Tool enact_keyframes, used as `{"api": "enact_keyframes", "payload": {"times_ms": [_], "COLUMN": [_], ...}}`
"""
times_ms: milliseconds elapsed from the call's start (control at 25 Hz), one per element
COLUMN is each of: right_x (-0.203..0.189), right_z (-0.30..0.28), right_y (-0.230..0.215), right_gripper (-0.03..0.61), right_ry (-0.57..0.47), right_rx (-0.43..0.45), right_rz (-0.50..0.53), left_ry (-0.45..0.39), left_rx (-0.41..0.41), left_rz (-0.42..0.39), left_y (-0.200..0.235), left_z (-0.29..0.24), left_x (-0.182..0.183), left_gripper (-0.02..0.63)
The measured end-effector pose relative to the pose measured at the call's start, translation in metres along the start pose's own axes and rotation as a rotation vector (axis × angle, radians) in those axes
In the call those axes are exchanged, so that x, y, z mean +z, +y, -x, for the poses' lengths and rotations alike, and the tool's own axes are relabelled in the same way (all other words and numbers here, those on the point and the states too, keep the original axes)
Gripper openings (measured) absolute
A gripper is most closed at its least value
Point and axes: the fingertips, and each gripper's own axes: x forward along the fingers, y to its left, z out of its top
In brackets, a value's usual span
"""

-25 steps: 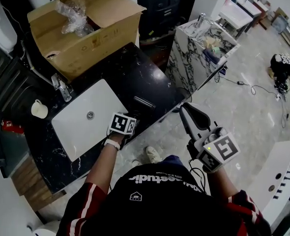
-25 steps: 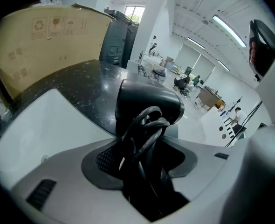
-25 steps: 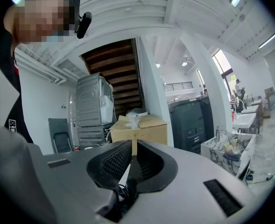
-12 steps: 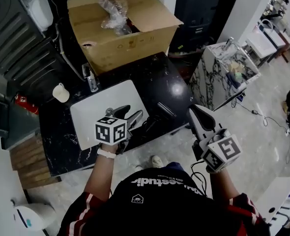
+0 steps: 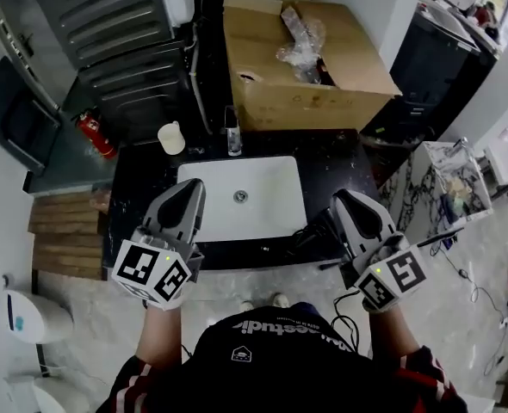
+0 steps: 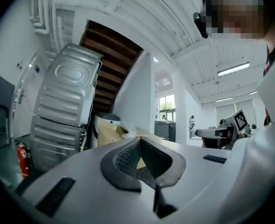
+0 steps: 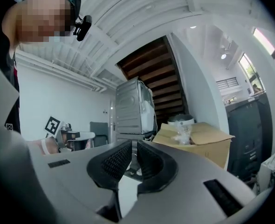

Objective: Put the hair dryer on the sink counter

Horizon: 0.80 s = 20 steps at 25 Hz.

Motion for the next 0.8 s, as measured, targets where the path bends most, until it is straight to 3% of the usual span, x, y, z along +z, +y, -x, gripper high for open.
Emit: {"api": "enact_keyframes", "payload": {"times_ms": [80, 320, 560, 800], "right_x": [0.005, 0.002, -0.002, -0.002], "right_z": [-0.014, -0.023, -0.027, -0.021], "right_y": [0.014, 0.036, 0.038, 0.032], "right_gripper": [0.063, 0.063, 0.063, 0.061], "right_ry": [-0.014, -0.013, -0.018, -0.017], "right_rx": [0.045, 0.074, 0.062, 0.027], "right_rz": [-0.001, -0.010, -0.021, -0.023], "left_ry": [-0.022, -0.109, -0.067, -0.059], "left_rx": [0.062, 0.167, 0.189, 0.164], "left_rz": [-0.019, -0.033, -0.083, -0.047], "left_y": [0.013, 0.034, 0.033, 0.030], "left_z": [0.026, 0.075, 0.078, 0.065], "left_x": [0.011, 0.025, 0.012, 0.005], "left_gripper": [0.015, 0.015, 0.015, 0.015]}}
